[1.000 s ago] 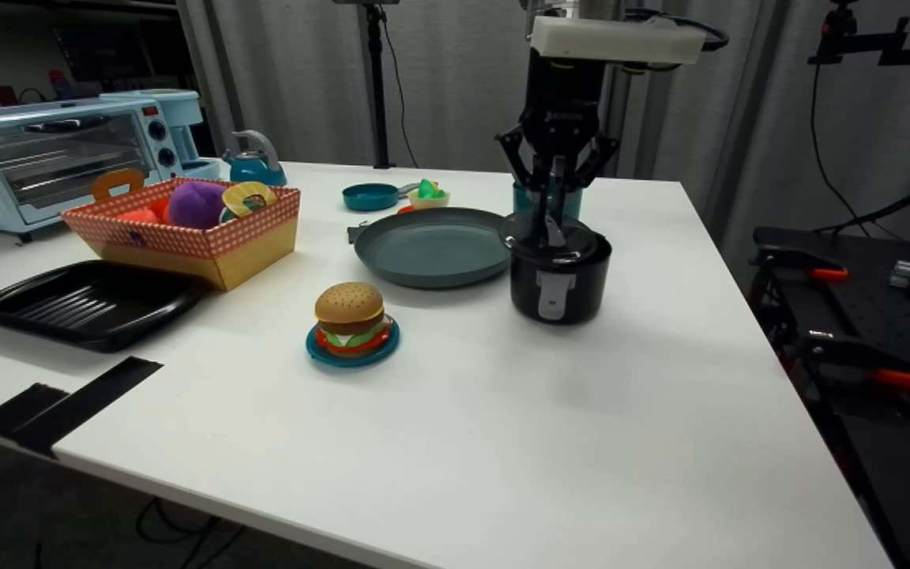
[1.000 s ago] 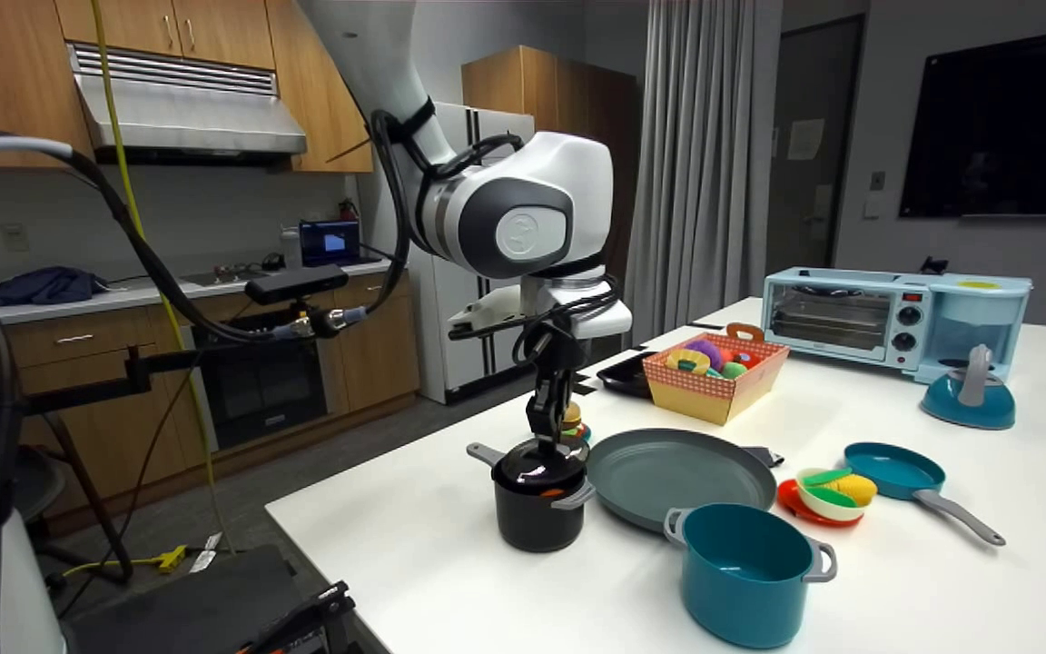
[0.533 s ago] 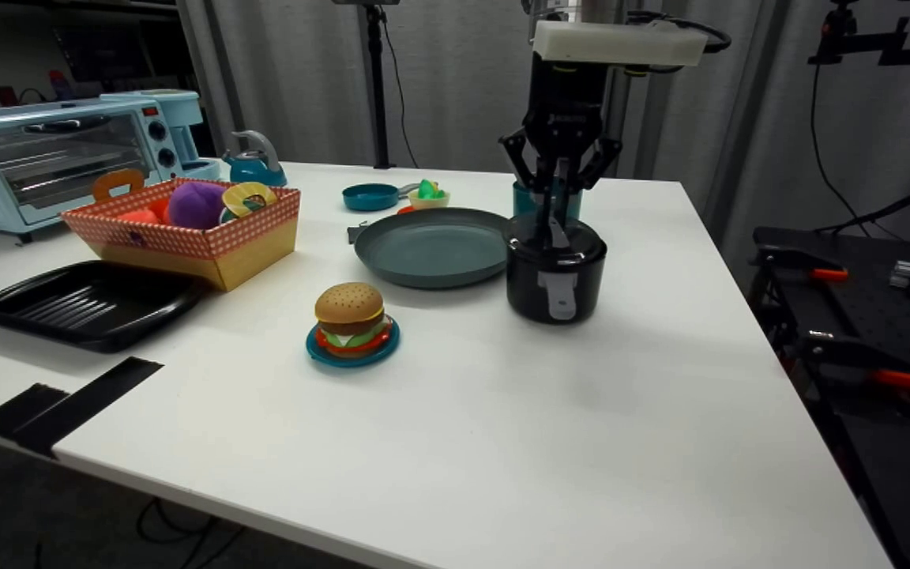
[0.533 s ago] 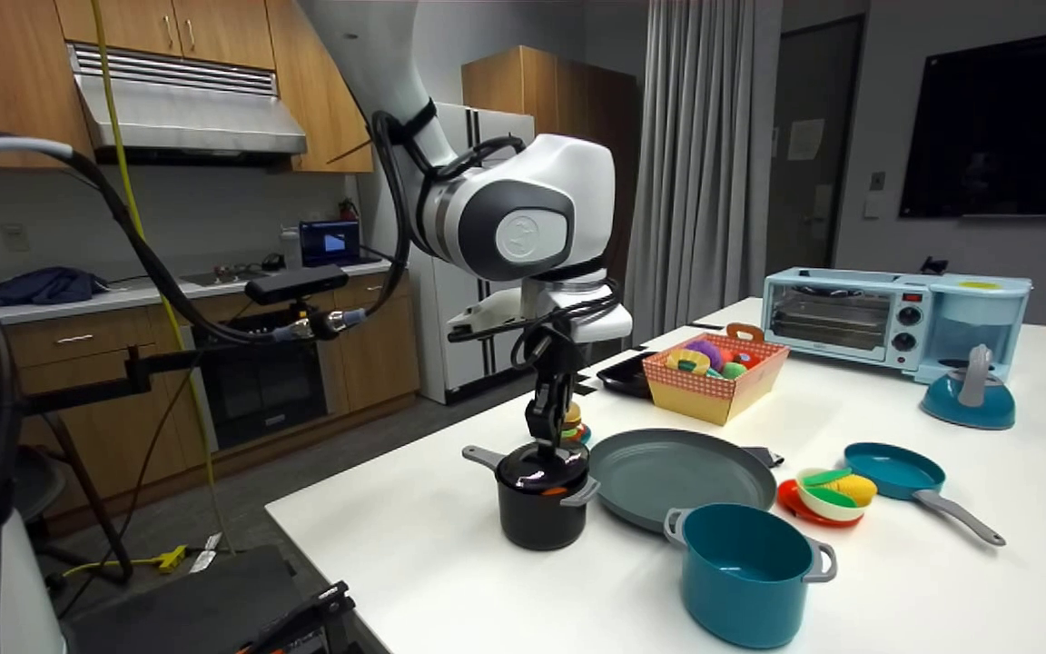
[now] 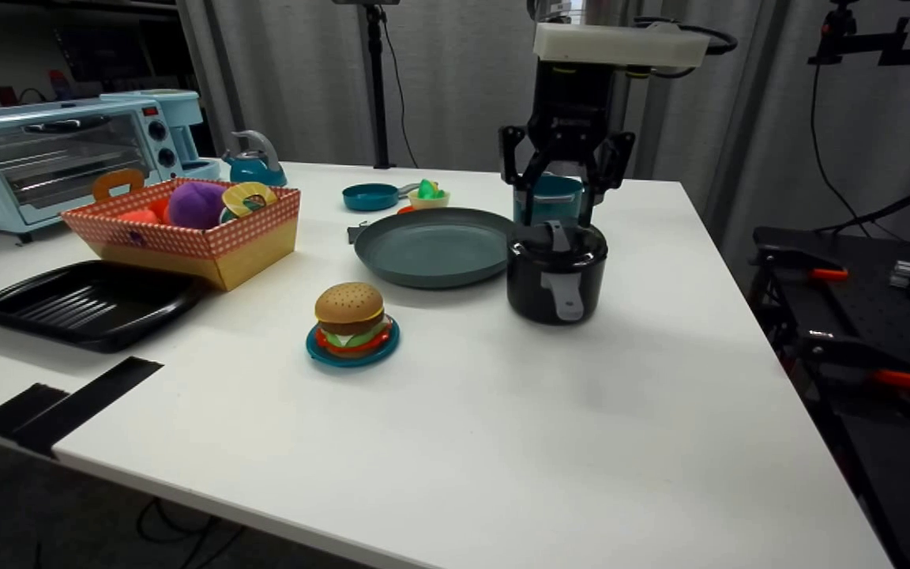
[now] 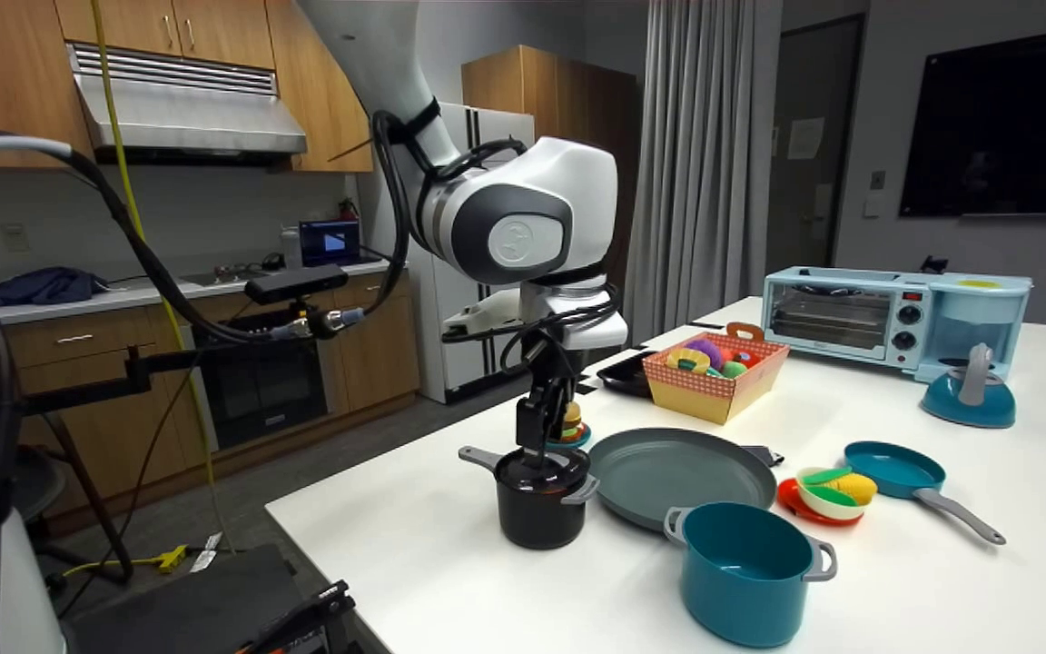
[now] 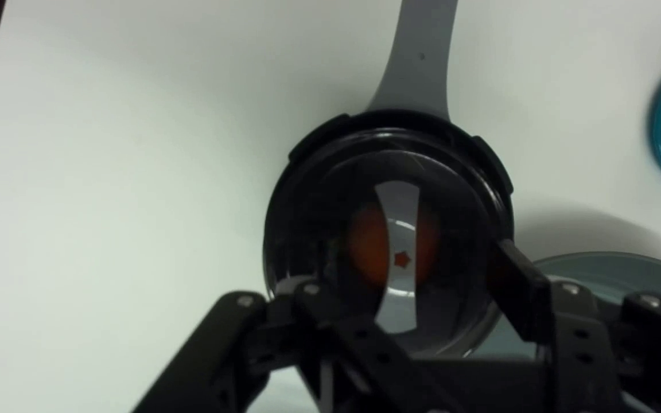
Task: Move the lid from the blue pot to the black one
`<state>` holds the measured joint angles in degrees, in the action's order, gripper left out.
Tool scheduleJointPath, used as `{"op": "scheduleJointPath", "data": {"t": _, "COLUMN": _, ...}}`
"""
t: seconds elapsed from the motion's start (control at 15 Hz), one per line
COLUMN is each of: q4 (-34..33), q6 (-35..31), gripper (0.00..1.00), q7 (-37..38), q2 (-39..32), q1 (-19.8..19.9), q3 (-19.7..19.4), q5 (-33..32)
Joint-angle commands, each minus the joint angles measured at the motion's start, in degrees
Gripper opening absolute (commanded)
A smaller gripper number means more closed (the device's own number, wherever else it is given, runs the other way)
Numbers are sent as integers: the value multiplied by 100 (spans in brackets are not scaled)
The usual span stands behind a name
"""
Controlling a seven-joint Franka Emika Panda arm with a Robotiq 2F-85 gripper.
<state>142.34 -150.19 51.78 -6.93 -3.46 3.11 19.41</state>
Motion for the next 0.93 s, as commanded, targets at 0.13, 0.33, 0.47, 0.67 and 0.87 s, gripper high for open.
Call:
{"op": "scheduleJointPath", "data": {"t": 0.13, "q4": 14, "q6": 80, "gripper": 100, "q7": -114, "q2": 92, "q1": -1, "q3": 4, "q5": 215}}
{"op": "scheduleJointPath", "data": {"t": 0.33, "q4": -2, "q6": 82, "gripper": 100, "q7": -301, "q2": 147, "q1": 3, "q3": 61, "q5": 335}}
{"op": "scheduleJointPath", "data": {"t": 0.47, "q4": 32, "q6": 84, "gripper": 100, "q7": -955, "q2": 314, "q1": 17, "q3": 163, "q5": 490}}
{"op": "scheduleJointPath", "data": {"t": 0.67, "q4": 148, "q6": 336, "gripper": 100, "q7": -1484, "q2": 676, "q1": -11, "q3": 121, "q5": 205}}
{"op": "scheduleJointPath", "data": {"t": 0.87, "q4": 290, "q6": 799, "gripper": 100, "q7": -1422, "q2": 1176, "q1": 19, "q3": 19, "q5": -407}}
